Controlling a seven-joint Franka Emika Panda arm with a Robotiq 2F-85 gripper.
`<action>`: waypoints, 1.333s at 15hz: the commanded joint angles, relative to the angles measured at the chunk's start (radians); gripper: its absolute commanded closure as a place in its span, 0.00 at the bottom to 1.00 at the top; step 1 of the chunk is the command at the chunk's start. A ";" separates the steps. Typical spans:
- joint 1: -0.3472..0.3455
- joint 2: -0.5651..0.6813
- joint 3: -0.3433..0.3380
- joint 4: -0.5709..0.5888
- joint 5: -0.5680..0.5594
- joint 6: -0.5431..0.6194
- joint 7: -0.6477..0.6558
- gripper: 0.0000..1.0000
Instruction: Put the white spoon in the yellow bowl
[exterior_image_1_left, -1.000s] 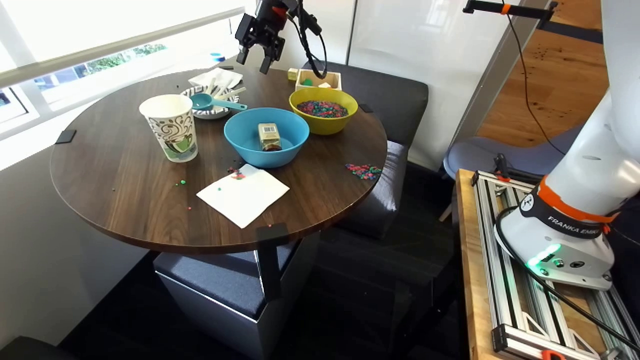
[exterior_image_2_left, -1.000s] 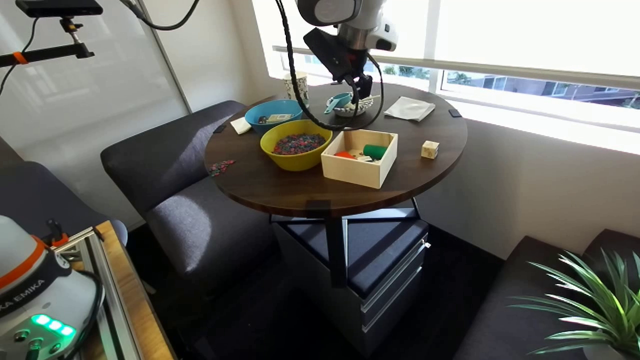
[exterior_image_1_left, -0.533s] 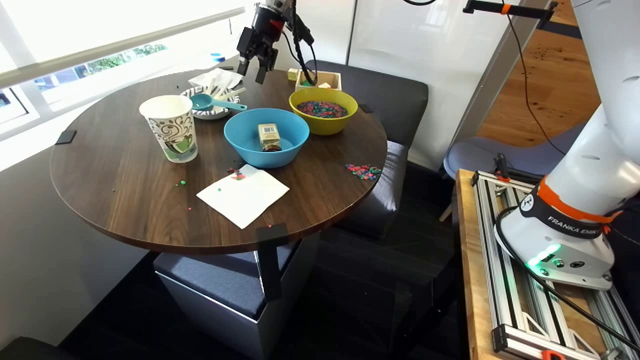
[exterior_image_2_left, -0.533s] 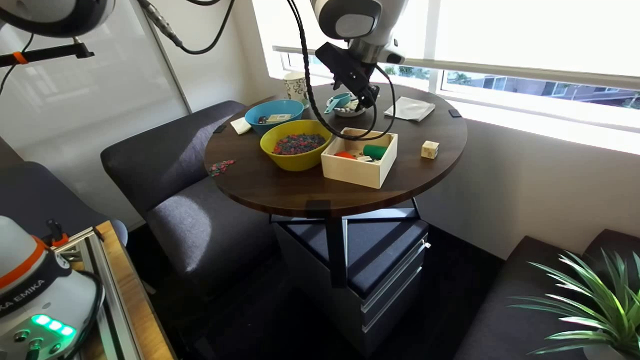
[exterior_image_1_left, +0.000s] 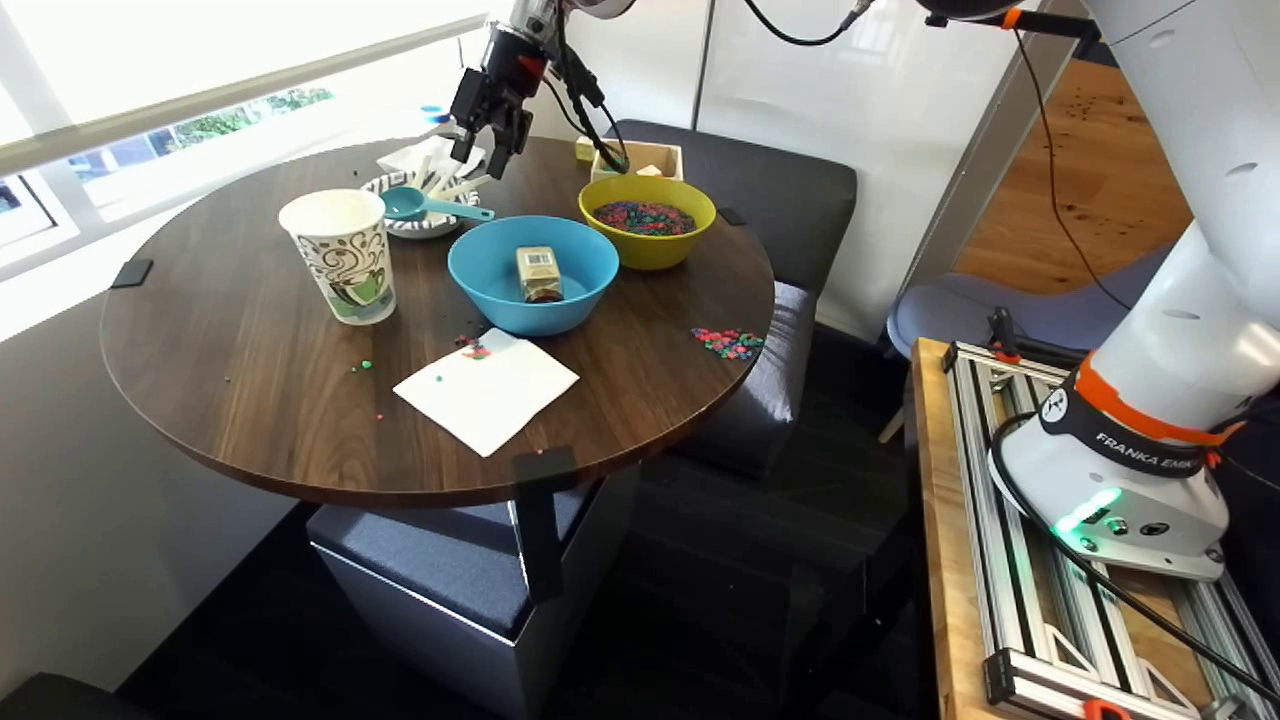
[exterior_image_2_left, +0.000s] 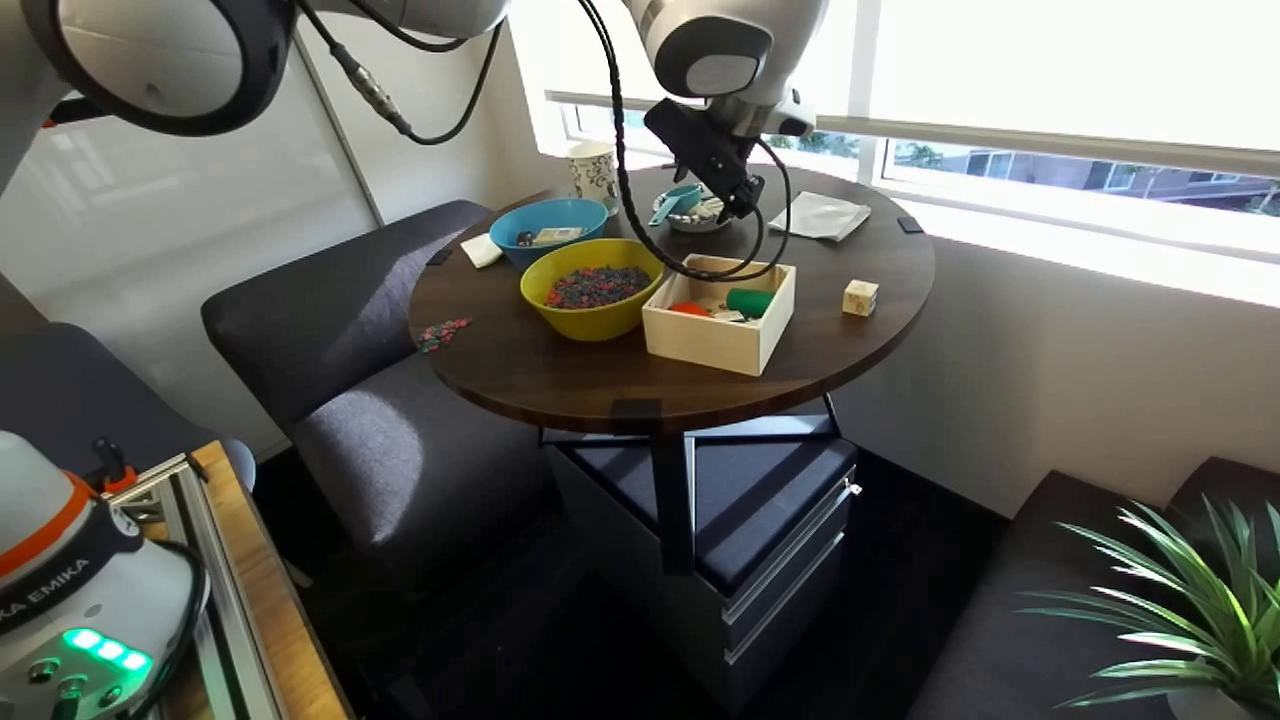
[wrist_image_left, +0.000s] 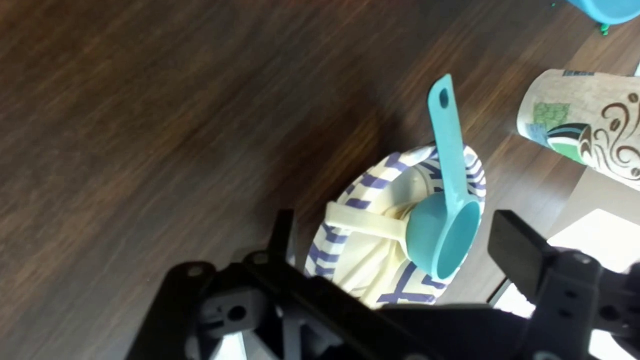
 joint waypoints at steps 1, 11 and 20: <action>-0.007 0.069 0.018 0.084 -0.037 -0.012 0.029 0.10; -0.016 0.133 0.017 0.179 -0.023 -0.162 0.066 0.65; -0.034 0.124 0.029 0.231 -0.003 -0.267 0.055 0.99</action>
